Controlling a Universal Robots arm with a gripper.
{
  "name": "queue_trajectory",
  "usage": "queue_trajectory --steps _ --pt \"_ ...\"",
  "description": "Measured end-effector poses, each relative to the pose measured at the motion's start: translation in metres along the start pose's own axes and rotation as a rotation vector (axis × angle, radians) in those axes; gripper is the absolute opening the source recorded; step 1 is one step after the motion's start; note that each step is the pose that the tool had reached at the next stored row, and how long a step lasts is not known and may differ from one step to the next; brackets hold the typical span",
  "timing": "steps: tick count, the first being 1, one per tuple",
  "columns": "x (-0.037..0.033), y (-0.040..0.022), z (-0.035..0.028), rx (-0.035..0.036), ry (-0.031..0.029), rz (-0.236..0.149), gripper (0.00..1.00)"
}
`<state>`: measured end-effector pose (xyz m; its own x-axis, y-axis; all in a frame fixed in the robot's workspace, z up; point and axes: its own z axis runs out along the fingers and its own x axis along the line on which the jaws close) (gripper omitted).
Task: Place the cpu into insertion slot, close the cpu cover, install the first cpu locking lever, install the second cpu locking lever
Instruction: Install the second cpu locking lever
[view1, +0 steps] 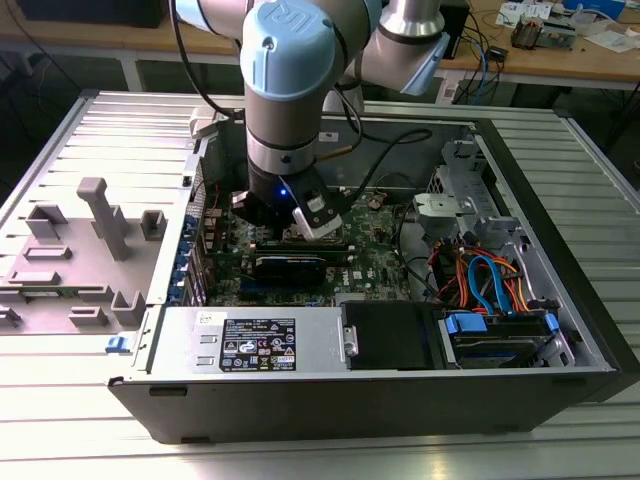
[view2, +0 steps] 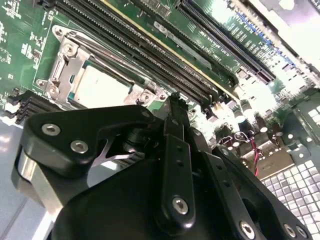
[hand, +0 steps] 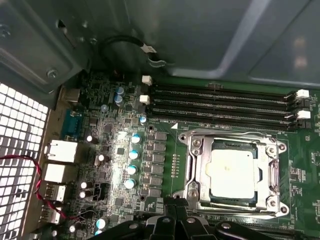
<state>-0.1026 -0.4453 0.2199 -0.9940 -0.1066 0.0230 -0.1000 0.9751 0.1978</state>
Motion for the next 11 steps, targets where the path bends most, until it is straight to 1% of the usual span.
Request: queue_trajectory --steps 2,4,11 --pt "0.0001 0.0010 -0.0050 0.0000 0.0002 0.000 0.11" --pt "0.0002 0.0016 -0.0079 0.0000 0.0001 0.000 0.11" --pt "0.0004 0.0017 -0.0079 -0.0007 0.0001 0.000 0.11"
